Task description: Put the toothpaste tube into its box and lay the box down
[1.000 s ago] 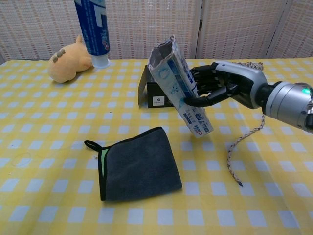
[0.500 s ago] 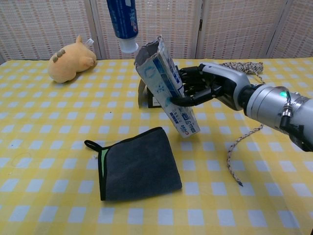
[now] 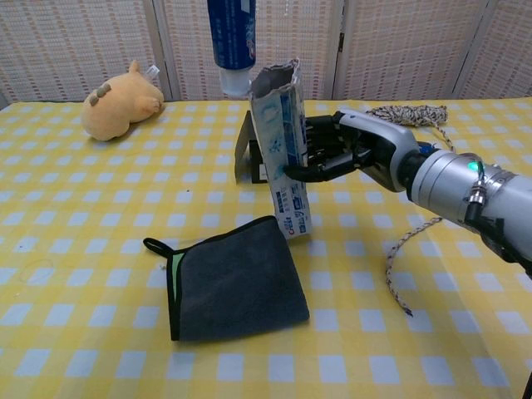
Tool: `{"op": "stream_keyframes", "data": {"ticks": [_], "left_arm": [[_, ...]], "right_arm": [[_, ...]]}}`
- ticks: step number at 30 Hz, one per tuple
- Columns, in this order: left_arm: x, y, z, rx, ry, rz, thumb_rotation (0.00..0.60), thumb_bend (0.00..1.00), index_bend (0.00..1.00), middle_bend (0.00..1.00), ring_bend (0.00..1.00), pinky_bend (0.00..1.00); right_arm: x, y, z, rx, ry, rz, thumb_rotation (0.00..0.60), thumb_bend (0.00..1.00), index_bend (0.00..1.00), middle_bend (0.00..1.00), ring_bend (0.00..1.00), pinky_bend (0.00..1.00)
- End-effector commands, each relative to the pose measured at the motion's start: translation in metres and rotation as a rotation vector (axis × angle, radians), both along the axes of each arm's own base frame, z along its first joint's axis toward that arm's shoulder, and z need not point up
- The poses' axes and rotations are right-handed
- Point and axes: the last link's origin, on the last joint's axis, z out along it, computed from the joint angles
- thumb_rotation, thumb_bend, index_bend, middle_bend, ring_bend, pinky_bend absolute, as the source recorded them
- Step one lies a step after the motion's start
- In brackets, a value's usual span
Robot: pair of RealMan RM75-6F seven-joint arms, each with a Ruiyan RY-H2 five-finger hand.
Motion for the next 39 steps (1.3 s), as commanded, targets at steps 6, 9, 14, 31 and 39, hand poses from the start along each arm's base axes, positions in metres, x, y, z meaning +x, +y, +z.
{"op": "stream_keyframes", "data": {"ticks": [6, 9, 14, 31, 39], "left_arm": [[0.015, -0.002, -0.006, -0.003, -0.039, 0.001, 0.6, 0.56, 0.99, 1.0, 1.0, 1.0], [0.019, -0.003, -0.009, -0.008, -0.043, 0.001, 0.6, 0.56, 0.99, 1.0, 1.0, 1.0], [0.028, -0.004, -0.011, -0.014, -0.069, 0.002, 0.6, 0.56, 0.99, 1.0, 1.0, 1.0], [0.028, -0.001, -0.012, -0.014, -0.082, 0.045, 0.6, 0.56, 0.99, 1.0, 1.0, 1.0], [0.027, 0.002, -0.007, -0.005, -0.092, 0.049, 0.6, 0.56, 0.99, 1.0, 1.0, 1.0]], "right_arm": [[0.005, 0.001, -0.005, 0.008, -0.01, 0.008, 0.6, 0.33, 0.47, 0.38, 0.31, 0.23], [0.008, 0.001, -0.006, 0.009, -0.016, 0.012, 0.6, 0.33, 0.47, 0.38, 0.3, 0.23], [0.009, 0.002, -0.01, 0.014, -0.01, 0.014, 0.6, 0.33, 0.47, 0.38, 0.3, 0.23], [0.002, 0.003, -0.004, 0.003, -0.027, 0.014, 0.6, 0.33, 0.47, 0.38, 0.3, 0.23], [-0.007, 0.002, -0.001, -0.001, -0.019, 0.005, 0.6, 0.33, 0.47, 0.38, 0.3, 0.23]]}}
